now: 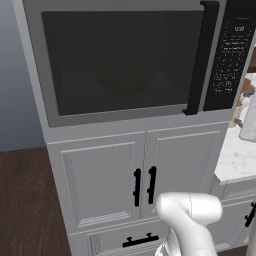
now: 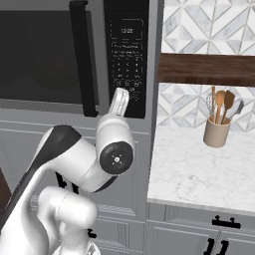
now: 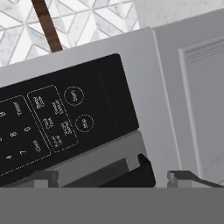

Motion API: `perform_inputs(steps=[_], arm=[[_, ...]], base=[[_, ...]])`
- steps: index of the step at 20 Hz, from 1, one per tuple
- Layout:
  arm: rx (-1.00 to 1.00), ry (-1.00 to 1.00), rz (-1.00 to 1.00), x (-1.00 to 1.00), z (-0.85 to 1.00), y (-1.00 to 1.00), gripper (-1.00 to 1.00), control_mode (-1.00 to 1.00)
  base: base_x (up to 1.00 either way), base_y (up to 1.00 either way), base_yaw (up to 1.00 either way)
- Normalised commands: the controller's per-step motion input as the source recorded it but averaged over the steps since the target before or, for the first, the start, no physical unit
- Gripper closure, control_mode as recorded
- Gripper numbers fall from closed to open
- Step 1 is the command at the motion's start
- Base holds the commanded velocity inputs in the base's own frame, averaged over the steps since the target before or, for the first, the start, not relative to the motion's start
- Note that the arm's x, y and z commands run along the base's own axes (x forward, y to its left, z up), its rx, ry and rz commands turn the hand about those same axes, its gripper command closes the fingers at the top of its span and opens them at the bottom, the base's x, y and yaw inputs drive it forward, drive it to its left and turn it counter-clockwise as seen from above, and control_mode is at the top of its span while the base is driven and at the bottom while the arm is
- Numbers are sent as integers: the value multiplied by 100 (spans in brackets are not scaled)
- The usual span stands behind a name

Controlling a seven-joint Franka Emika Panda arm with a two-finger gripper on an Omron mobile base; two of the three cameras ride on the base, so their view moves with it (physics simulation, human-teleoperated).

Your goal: Pick the broccoli from the sink and place it in the bowl. Then pick the bowl and place it in the microwave. Then close the microwave door and press the start button.

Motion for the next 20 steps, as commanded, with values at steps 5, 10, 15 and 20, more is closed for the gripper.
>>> perform_inputs(steps=[5,10,15,20], arm=[[3,0,0,34,0,-12,-100,-100],[1,1,0,29,-8,-8,-100,-100],[0,3,1,26,-20,-1,-100,-100],[1,2,1,29,-13,-5,-100,-100]], base=[[0,0,0],[0,0,0],[0,0,0],[0,0,0]])
